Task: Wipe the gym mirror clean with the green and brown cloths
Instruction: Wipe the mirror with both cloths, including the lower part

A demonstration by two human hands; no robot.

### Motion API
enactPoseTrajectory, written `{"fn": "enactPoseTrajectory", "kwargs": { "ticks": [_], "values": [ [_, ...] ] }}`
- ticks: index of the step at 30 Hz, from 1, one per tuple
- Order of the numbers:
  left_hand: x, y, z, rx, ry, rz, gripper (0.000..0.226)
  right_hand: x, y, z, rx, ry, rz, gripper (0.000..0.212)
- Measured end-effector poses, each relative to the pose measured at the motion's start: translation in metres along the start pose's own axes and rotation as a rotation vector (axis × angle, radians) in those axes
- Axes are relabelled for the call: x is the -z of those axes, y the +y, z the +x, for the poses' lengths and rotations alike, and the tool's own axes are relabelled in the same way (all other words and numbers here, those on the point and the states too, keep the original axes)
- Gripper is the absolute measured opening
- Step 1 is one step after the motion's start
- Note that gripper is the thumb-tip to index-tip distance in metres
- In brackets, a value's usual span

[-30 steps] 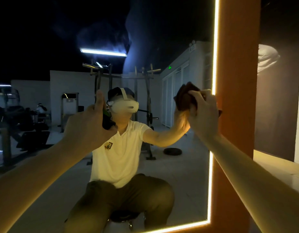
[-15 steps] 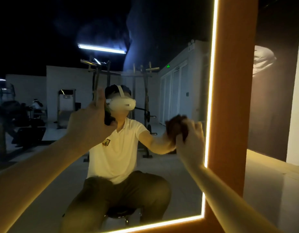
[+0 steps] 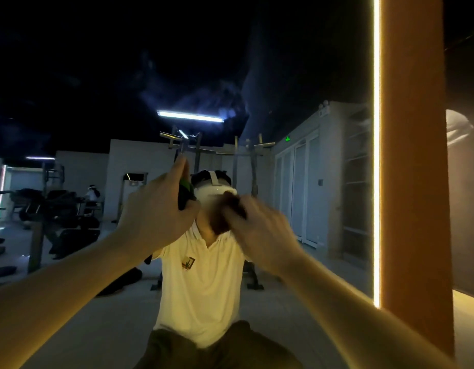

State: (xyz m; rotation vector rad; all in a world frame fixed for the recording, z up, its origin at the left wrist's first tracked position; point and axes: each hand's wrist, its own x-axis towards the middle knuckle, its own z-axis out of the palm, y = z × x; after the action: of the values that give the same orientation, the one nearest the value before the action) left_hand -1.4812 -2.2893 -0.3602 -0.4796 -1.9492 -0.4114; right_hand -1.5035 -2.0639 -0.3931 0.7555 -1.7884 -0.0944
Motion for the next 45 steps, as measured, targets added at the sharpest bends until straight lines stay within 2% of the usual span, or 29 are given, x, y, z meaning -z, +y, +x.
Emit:
{"fn": "enactPoseTrajectory", "kwargs": {
  "ticks": [1,3,5,6,8,10,13,15,16,17,18,20,21,24,25,27,30,32,34,36,38,40,43,45],
  "values": [
    [-0.001,-0.004,0.003,0.005,-0.009,0.005,0.060,0.010,0.022,0.008,-0.073,0.024,-0.058,0.037],
    [-0.005,-0.009,0.004,0.004,-0.042,0.027,0.069,0.033,0.069,0.023,-0.329,0.241,-0.168,0.033],
    [-0.010,-0.012,0.001,-0.027,-0.070,0.076,0.080,0.047,0.099,0.036,-0.630,0.400,-0.133,0.032],
    [-0.012,-0.013,-0.001,-0.043,-0.073,0.098,0.084,0.046,0.100,0.043,-0.743,0.445,-0.104,0.033],
    [-0.009,-0.015,0.000,-0.062,-0.076,0.118,0.086,0.030,0.074,0.058,-0.828,0.507,-0.077,0.037],
    [-0.007,-0.011,0.006,-0.051,-0.070,0.055,0.080,0.003,0.035,0.065,-0.735,0.496,-0.040,0.039],
    [-0.004,-0.003,0.015,0.027,0.043,-0.202,0.067,-0.026,-0.018,0.059,-0.318,0.344,-0.014,0.041],
    [0.000,0.000,0.023,0.029,0.089,-0.217,0.067,-0.015,0.000,0.052,-0.034,0.201,-0.119,0.045],
    [0.001,0.001,0.026,0.011,0.085,-0.185,0.066,-0.003,0.021,0.047,-0.022,0.119,-0.196,0.044],
    [0.000,0.002,0.029,-0.005,0.079,-0.151,0.064,0.008,0.047,0.042,-0.109,0.103,-0.258,0.039],
    [-0.003,0.002,0.032,-0.012,0.078,-0.122,0.065,0.019,0.077,0.036,-0.236,0.193,-0.309,0.033],
    [-0.009,-0.004,0.031,-0.038,0.070,-0.087,0.074,0.038,0.132,0.019,-0.530,0.389,-0.345,0.042],
    [-0.013,-0.007,0.028,-0.069,0.071,-0.075,0.079,0.046,0.148,0.013,-0.651,0.410,-0.334,0.047],
    [-0.019,-0.014,0.022,-0.121,0.056,-0.050,0.084,0.049,0.139,0.028,-0.900,0.458,-0.288,0.043],
    [-0.019,-0.014,0.021,-0.119,0.054,-0.054,0.085,0.044,0.124,0.042,-0.931,0.491,-0.272,0.040],
    [-0.020,-0.014,0.023,-0.121,0.048,-0.066,0.088,0.032,0.083,0.075,-0.867,0.527,-0.235,0.042],
    [-0.017,-0.016,0.026,-0.103,0.013,-0.119,0.092,0.009,0.018,0.110,-0.687,0.348,-0.133,0.056],
    [-0.016,-0.017,0.026,-0.085,0.021,-0.180,0.095,-0.004,-0.013,0.115,-0.466,0.245,-0.094,0.059],
    [-0.018,-0.015,0.027,-0.083,0.049,-0.261,0.095,-0.009,-0.016,0.106,-0.265,0.199,-0.150,0.058],
    [-0.021,-0.007,0.028,-0.098,0.083,-0.251,0.091,0.000,0.016,0.092,-0.194,0.184,-0.252,0.051],
    [-0.027,0.004,0.035,-0.138,0.100,-0.154,0.090,0.019,0.066,0.074,-0.295,0.258,-0.385,0.038],
    [-0.031,0.013,0.047,-0.145,0.101,-0.064,0.092,0.045,0.116,0.050,-0.426,0.312,-0.512,0.035],
    [-0.034,0.027,0.063,-0.062,0.088,0.033,0.105,0.076,0.177,0.002,-0.617,0.274,-0.561,0.032],
    [-0.033,0.032,0.069,-0.032,0.067,0.105,0.118,0.088,0.193,-0.017,-0.711,0.287,-0.584,0.030]
  ]
}}
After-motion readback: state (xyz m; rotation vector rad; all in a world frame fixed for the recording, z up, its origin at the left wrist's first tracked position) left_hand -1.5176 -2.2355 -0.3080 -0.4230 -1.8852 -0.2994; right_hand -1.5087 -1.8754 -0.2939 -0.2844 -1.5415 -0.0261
